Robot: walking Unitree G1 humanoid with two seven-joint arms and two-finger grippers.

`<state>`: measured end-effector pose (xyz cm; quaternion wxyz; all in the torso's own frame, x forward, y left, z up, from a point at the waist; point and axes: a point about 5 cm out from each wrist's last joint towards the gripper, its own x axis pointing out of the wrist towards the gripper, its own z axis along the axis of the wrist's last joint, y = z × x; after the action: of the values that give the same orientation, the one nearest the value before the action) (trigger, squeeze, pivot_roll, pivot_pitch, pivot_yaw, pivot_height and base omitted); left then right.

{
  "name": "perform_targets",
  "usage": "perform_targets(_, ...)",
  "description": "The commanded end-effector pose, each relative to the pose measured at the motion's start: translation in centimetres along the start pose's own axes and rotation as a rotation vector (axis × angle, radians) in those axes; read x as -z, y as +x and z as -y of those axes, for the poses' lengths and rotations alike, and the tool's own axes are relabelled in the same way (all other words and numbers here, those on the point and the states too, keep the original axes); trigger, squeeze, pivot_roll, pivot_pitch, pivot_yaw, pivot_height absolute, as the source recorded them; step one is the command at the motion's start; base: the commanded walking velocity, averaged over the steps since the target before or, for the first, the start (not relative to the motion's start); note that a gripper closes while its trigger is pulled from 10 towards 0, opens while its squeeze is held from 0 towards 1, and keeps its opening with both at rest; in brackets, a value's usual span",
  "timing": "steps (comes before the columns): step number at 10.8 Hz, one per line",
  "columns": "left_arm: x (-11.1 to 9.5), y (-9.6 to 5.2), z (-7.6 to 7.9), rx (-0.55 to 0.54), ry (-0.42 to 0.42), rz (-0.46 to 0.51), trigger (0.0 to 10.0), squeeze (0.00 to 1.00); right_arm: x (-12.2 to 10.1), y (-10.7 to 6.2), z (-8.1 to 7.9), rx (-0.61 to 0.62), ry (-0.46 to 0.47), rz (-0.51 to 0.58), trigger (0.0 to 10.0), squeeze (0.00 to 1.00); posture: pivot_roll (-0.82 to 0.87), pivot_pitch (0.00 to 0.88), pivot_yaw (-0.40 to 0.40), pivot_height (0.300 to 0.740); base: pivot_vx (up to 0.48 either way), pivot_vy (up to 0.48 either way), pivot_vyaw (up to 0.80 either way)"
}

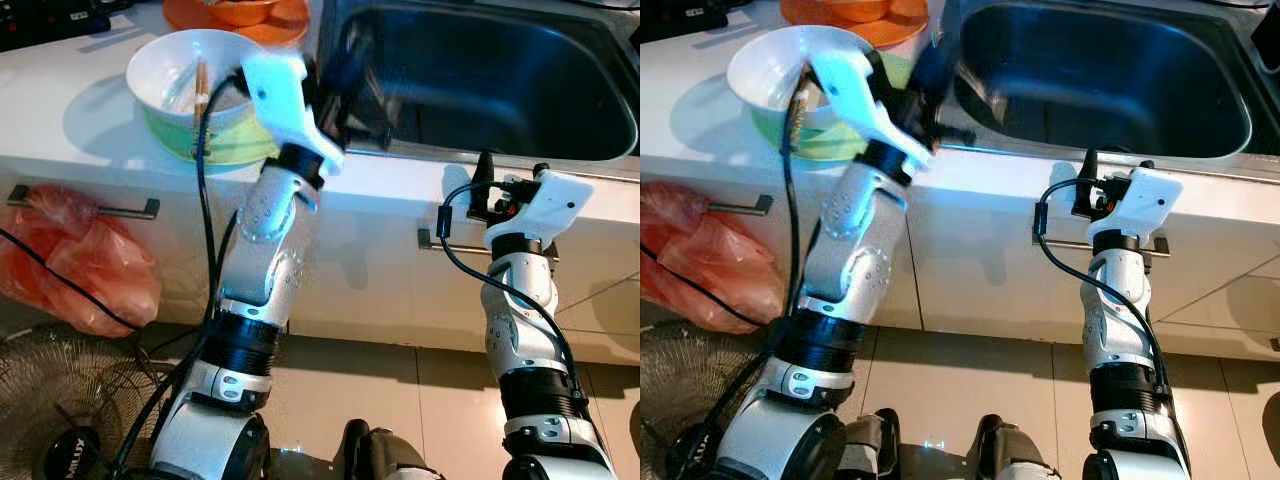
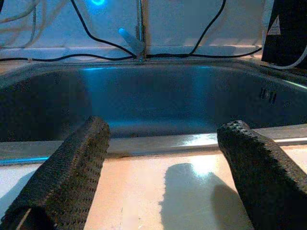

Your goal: Kitchen organization

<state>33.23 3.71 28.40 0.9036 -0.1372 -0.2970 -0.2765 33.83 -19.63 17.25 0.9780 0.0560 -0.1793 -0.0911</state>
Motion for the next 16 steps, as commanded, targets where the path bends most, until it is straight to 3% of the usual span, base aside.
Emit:
perform_targets(1, 0.1, 0.3, 1.6, 0.057, 0.001, 0.014, 10.0, 0.0, -0.2, -0.3, 0.4, 0.017, 0.002, 0.021, 10.0, 0.0, 0.13, 0.211, -0.033, 0.74, 0.0, 0.0, 0.0)
perform_targets(4, 0.0, 0.5, 2.1, 0.069, 0.001, 0.033, 10.0, 0.0, -0.3, -0.3, -0.3, -0.002, 0.016, 0.027, 10.0, 0.0, 0.13, 0.208, -0.032, 0.74, 0.0, 0.0, 0.0)
perform_targets(6, -1.2, 1.2, 3.2, 0.146, 0.026, 0.075, 10.0, 0.0, -0.7, 0.0, -0.4, -0.003, 0.047, 0.04, 10.0, 0.0, 0.13, 0.207, -0.029, 0.74, 0.0, 0.0, 0.0)
perform_targets(8, 0.9, 0.5, 3.1, 0.115, -0.019, 0.014, 10.0, 0.0, -1.0, 0.0, -0.9, -0.019, 0.052, 0.055, 10.0, 0.0, 0.11, 0.204, -0.031, 0.74, 0.0, 0.0, 0.0)
perform_targets(10, 1.6, 0.3, 3.3, 0.11, -0.027, -0.001, 10.0, 0.0, -1.9, 0.5, -0.3, -0.011, 0.051, 0.084, 10.0, 0.0, 0.11, 0.206, -0.032, 0.74, 0.0, 0.0, 0.0)
perform_targets(11, 1.9, 0.3, 3.3, 0.108, -0.036, -0.005, 10.0, 0.0, -2.5, 0.7, -0.4, -0.02, 0.076, 0.1, 10.0, 0.42, 0.1, 0.205, -0.035, 0.74, 0.0, 0.0, 0.0)
perform_targets(12, 2.1, 0.3, 3.4, 0.109, -0.038, -0.007, 10.0, 0.0, -2.6, 0.7, -0.8, -0.046, 0.075, 0.105, 10.0, 0.99, 0.1, 0.203, -0.036, 0.74, 0.0, 0.0, 0.0)
perform_targets(13, 2.2, 0.4, 3.6, 0.115, -0.042, -0.007, 10.0, 0.0, -2.8, 0.8, -1.2, -0.074, 0.059, 0.104, 10.0, 0.89, 0.1, 0.203, -0.036, 0.74, 0.0, 0.0, 0.0)
perform_targets(14, 2.3, 0.7, 3.8, 0.133, -0.04, -0.007, 10.0, 0.0, -3.2, 0.9, -2.0, -0.142, 0.049, 0.114, 10.0, 0.0, 0.09, 0.205, -0.035, 0.74, 0.0, 0.0, 0.0)
perform_targets(16, 2.2, 1.1, 4.0, 0.156, -0.035, -0.001, 10.0, 0.0, -3.6, 1.0, -3.3, -0.281, 0.038, 0.115, 10.0, 0.0, 0.1, 0.21, -0.037, 0.74, 0.0, 0.0, 0.0)
